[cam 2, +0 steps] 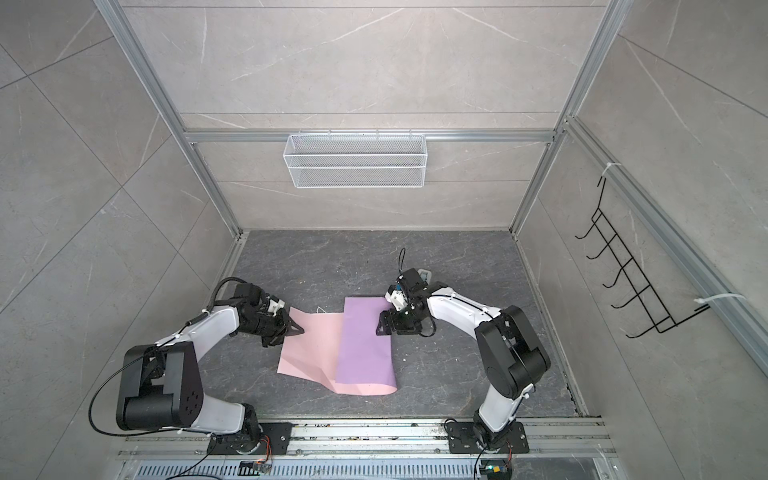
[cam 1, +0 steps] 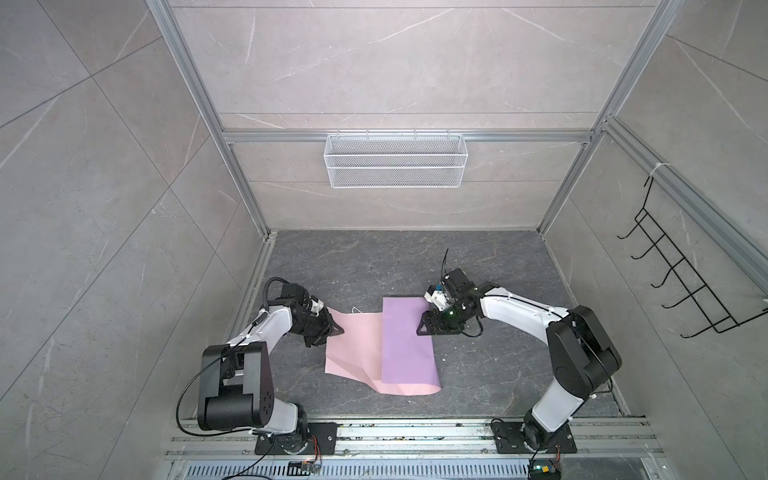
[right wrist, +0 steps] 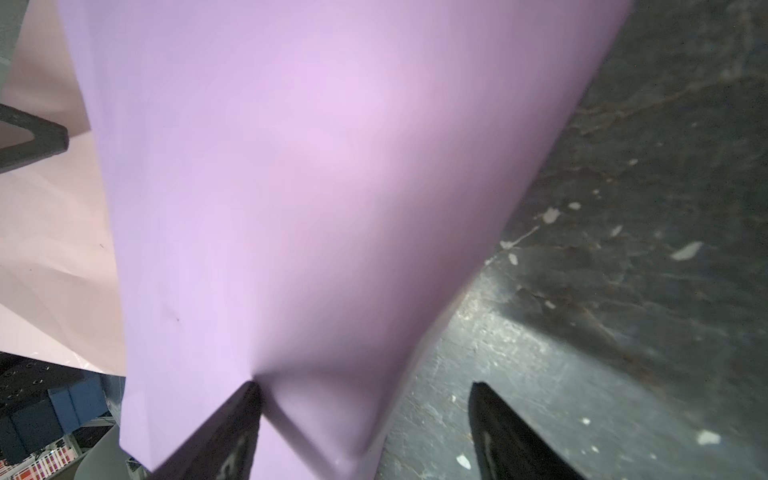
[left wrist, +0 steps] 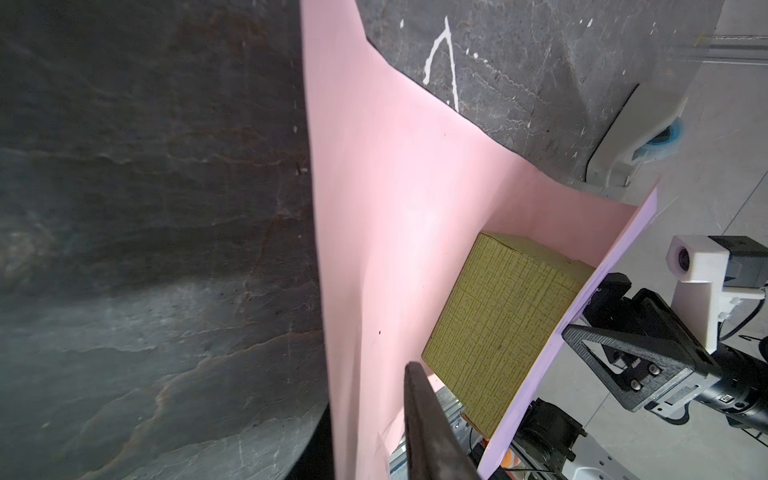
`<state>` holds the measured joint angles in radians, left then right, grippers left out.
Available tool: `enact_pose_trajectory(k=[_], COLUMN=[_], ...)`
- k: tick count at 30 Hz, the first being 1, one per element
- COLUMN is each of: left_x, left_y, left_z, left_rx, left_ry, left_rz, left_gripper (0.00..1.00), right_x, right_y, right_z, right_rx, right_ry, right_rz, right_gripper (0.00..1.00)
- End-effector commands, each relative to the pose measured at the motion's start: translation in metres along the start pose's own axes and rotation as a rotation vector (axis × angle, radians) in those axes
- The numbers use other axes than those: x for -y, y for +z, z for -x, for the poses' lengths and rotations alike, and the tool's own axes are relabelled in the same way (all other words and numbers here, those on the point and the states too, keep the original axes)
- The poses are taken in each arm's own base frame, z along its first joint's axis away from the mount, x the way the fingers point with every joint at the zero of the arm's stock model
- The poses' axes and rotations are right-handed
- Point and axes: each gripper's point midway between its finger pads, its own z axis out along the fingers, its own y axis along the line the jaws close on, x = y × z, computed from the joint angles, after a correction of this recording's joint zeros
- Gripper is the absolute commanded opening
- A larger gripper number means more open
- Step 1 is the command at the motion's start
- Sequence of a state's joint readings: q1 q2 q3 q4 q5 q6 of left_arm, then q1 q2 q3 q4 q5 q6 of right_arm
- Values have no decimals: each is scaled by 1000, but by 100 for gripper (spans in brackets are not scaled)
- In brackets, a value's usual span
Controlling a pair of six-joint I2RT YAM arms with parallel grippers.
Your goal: Wrap the gift box in paper
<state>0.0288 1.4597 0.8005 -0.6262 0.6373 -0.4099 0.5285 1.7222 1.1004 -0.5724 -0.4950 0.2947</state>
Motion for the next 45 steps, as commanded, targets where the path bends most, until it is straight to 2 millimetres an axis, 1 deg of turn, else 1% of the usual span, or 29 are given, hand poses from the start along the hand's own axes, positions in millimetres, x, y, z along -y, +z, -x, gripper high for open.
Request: enact_pose_trajectory(k=[1,12,18,22,25,34,39,45], left_x=[6,4,9,21,33,73,88,97], left_y=[-8,-11,-15,-19,-19,-18,-11,-6], left_z=[2,-1,-1,-2,-8,-32,-45,-52], left_rx=[9,15,32,56,67,87,67,60], left_ry=[32,43,66,127,201,437,472,513], left_rz=[-4,12,4,1,45,286,357,488], left_gripper=[21,8,1,0,0,0,0,0], right_x=[32,33,33,34,34,34,34,32], right_y=[16,16,16,16,16,16,17,16], right_z=[-29,-31,-31,-31,-31,-31,-31,-30], right_rx=[-115,-111,-109,-109,-109,-110,-111,-105], right_ry=[35,40,42,44,44,44,47,43], right_rz=[-138,-141,-144,-145,-145,-147,-145,-140], right_gripper=[80,79,79,79,79,79,79,78])
